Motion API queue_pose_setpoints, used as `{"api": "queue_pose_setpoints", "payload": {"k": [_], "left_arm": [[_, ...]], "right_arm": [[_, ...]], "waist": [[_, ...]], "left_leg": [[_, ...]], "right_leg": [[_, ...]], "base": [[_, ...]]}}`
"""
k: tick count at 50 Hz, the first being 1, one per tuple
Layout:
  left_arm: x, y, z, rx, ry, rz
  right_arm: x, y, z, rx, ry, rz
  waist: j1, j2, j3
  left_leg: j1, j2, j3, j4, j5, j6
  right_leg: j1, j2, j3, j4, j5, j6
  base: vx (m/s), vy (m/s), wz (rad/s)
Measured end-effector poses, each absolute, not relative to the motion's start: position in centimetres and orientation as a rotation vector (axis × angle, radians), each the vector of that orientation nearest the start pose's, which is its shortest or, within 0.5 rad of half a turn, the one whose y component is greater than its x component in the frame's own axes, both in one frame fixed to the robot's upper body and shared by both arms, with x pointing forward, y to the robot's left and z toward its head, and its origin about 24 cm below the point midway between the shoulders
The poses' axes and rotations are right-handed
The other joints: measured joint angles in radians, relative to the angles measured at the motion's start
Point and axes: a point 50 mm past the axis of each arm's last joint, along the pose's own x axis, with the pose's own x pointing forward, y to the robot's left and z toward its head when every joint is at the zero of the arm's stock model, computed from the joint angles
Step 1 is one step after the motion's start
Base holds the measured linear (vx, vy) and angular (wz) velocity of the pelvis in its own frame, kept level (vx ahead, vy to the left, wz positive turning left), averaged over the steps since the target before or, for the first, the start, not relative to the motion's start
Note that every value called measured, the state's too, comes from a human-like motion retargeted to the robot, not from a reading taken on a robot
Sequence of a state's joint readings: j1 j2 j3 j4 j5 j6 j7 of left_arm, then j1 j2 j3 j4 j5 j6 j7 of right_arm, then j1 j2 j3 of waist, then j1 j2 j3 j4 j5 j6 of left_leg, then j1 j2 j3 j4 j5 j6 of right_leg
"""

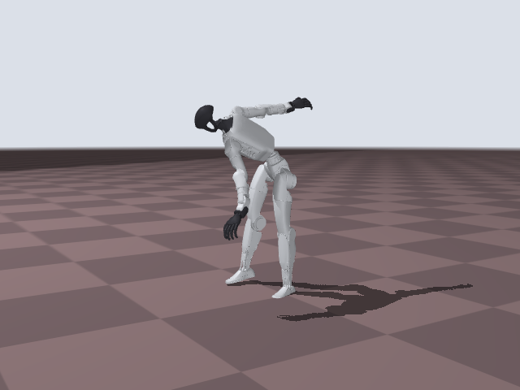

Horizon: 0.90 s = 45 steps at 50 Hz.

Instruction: In place motions

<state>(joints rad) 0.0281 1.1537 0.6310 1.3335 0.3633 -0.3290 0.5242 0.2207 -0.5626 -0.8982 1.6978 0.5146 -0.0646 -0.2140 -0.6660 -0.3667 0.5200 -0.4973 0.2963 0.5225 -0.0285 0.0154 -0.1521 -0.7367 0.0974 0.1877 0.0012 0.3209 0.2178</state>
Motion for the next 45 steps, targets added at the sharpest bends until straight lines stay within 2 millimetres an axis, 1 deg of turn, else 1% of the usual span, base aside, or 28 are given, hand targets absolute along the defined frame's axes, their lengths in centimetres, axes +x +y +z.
{"api": "queue_pose_setpoints", "payload": {"k": [2,5,7,10,13,15,17,18,20,22,24,26,28,29,30,33,36,38,40,42,45], "left_arm": [[6.8,53.2,14.8,1.230,0.484,1.311],[8.6,53.3,15.3,1.254,0.544,1.214],[10.6,53.0,14.9,1.234,0.615,1.118],[14.1,52.0,13.1,1.144,0.729,0.953],[16.6,50.9,12.2,1.108,0.751,0.840],[18.0,50.2,12.1,1.125,0.738,0.777],[18.3,50.1,12.1,1.188,0.746,0.752],[18.1,50.2,12.1,1.222,0.757,0.753],[17.4,50.3,11.8,1.261,0.773,0.767],[16.4,50.4,10.8,1.240,0.775,0.793],[14.9,50.3,9.2,1.182,0.785,0.831],[12.9,50.3,7.4,1.117,0.823,0.847],[10.4,50.1,5.5,1.086,0.872,0.851],[8.7,49.9,4.6,1.093,0.904,0.863],[6.8,49.8,3.8,1.109,0.940,0.880],[-0.1,48.9,1.7,1.144,1.084,0.954],[-6.8,46.6,-0.4,1.051,1.198,1.060],[-11.0,44.9,-1.0,0.957,1.248,1.141],[-14.6,43.4,-0.7,0.875,1.260,1.243],[-17.4,42.3,0.0,0.804,1.247,1.342],[-20.1,40.8,0.4,0.675,1.228,1.439]], "right_arm": [[-10.2,-35.9,-10.1,0.414,1.176,-1.716],[-9.3,-36.0,-10.2,0.287,1.216,-1.686],[-8.9,-35.7,-10.3,0.203,1.264,-1.689],[-7.2,-35.7,-10.6,0.145,1.269,-1.686],[-5.8,-37.2,-9.9,0.157,1.182,-1.697],[-5.2,-38.5,-9.0,0.136,1.120,-1.748],[-5.0,-39.9,-7.8,0.058,1.080,-1.780],[-5.0,-40.4,-7.3,0.013,1.073,-1.787],[-5.2,-41.3,-6.4,-0.069,1.075,-1.808],[-5.5,-41.9,-5.6,-0.144,1.078,-1.829],[-5.9,-42.4,-4.9,-0.215,1.083,-1.850],[-6.0,-42.7,-4.5,-0.287,1.101,-1.843],[-5.7,-42.9,-4.3,-0.359,1.139,-1.795],[-5.5,-43.0,-4.4,-0.386,1.162,-1.763],[-5.1,-43.0,-4.4,-0.410,1.184,-1.731],[-3.0,-43.9,-4.1,-0.455,1.189,-1.625],[-1.0,-45.6,-2.7,-0.495,1.170,-1.531],[-0.1,-46.9,-1.3,-0.543,1.190,-1.466],[0.4,-48.2,0.3,-0.600,1.218,-1.422],[0.7,-49.5,2.2,-0.668,1.199,-1.411],[1.0,-51.2,5.0,-0.757,1.127,-1.424]], "waist": [[-0.093,-0.035,0.000],[-0.182,-0.075,0.000],[-0.217,-0.098,0.000],[-0.275,-0.142,0.000],[-0.318,-0.153,0.000],[-0.325,-0.153,0.000],[-0.314,-0.153,0.000],[-0.303,-0.153,0.000],[-0.272,-0.151,0.000],[-0.234,-0.121,0.000],[-0.191,-0.077,0.000],[-0.142,-0.026,0.000],[-0.090,0.025,0.000],[-0.065,0.051,0.000],[-0.040,0.076,0.000],[0.024,0.148,0.000],[0.114,0.232,0.000],[0.186,0.295,0.000],[0.270,0.358,0.000],[0.357,0.432,0.000],[0.492,0.555,0.000]], "left_leg": [[-0.070,-0.003,0.012,0.012,0.005,-0.007],[-0.161,-0.013,0.040,0.019,0.011,-0.012],[-0.208,-0.022,0.042,0.017,0.012,-0.014],[-0.272,-0.031,0.056,0.024,0.010,-0.013],[-0.323,-0.039,0.053,0.025,0.007,-0.014],[-0.344,-0.039,0.064,0.023,0.007,-0.015],[-0.353,-0.037,0.065,0.024,0.008,-0.013],[-0.352,-0.036,0.065,0.023,0.008,-0.012],[-0.342,-0.032,0.074,0.020,0.011,-0.014],[-0.334,-0.029,0.076,0.018,0.015,-0.015],[-0.326,-0.027,0.063,0.020,0.020,-0.014],[-0.314,-0.026,0.050,0.021,0.025,-0.015],[-0.293,-0.027,0.038,0.019,0.029,-0.016],[-0.281,-0.029,0.031,0.018,0.032,-0.015],[-0.268,-0.032,0.023,0.018,0.033,-0.014],[-0.216,-0.052,-0.002,0.016,0.037,-0.011],[-0.168,-0.074,-0.037,0.021,0.039,-0.003],[-0.141,-0.092,-0.068,0.026,0.040,0.005],[-0.118,-0.110,-0.101,0.030,0.045,0.012],[-0.101,-0.133,-0.143,0.035,0.053,0.018],[-0.095,-0.164,-0.212,0.046,0.069,0.020]], "right_leg": [[-0.072,-0.008,0.007,-0.004,0.014,0.007],[-0.172,-0.019,0.030,-0.011,0.029,0.017],[-0.229,-0.023,0.038,-0.015,0.036,0.021],[-0.301,-0.026,0.056,-0.016,0.046,0.019],[-0.355,-0.028,0.047,-0.023,0.059,0.017],[-0.380,-0.028,0.047,-0.027,0.064,0.018],[-0.388,-0.025,0.049,-0.026,0.066,0.018],[-0.386,-0.022,0.051,-0.026,0.066,0.016],[-0.375,-0.018,0.054,-0.024,0.066,0.013],[-0.361,-0.019,0.048,-0.023,0.064,0.007],[-0.340,-0.022,0.034,-0.023,0.060,0.002],[-0.312,-0.027,0.017,-0.023,0.056,-0.004],[-0.277,-0.035,0.001,-0.022,0.048,-0.010],[-0.258,-0.040,-0.008,-0.020,0.043,-0.014],[-0.237,-0.045,-0.018,-0.017,0.037,-0.018],[-0.160,-0.071,-0.056,-0.010,0.017,-0.030],[-0.081,-0.107,-0.092,-0.006,-0.007,-0.036],[-0.028,-0.134,-0.124,-0.004,-0.023,-0.039],[0.023,-0.161,-0.149,-0.002,-0.040,-0.042],[0.073,-0.192,-0.181,-0.001,-0.057,-0.044],[0.139,-0.238,-0.235,-0.002,-0.081,-0.047]], "base": [[-0.15,0.27,-0.39],[-0.08,0.23,-0.31],[-0.06,0.03,-0.24],[-0.02,0.08,-0.12],[-0.01,0.08,0.01],[0.00,0.03,-0.06],[0.00,0.00,0.00],[-0.05,-0.04,-0.05],[-0.06,-0.07,0.05],[-0.04,-0.03,0.27],[-0.01,0.02,0.42],[-0.03,-0.05,0.48],[-0.01,0.10,0.53],[-0.04,0.07,0.65],[-0.06,-0.04,0.80],[-0.10,0.04,0.95],[-0.10,0.02,1.02],[-0.11,0.10,1.10],[-0.08,0.03,1.18],[-0.05,-0.01,1.39],[-0.09,0.13,1.52]]}}
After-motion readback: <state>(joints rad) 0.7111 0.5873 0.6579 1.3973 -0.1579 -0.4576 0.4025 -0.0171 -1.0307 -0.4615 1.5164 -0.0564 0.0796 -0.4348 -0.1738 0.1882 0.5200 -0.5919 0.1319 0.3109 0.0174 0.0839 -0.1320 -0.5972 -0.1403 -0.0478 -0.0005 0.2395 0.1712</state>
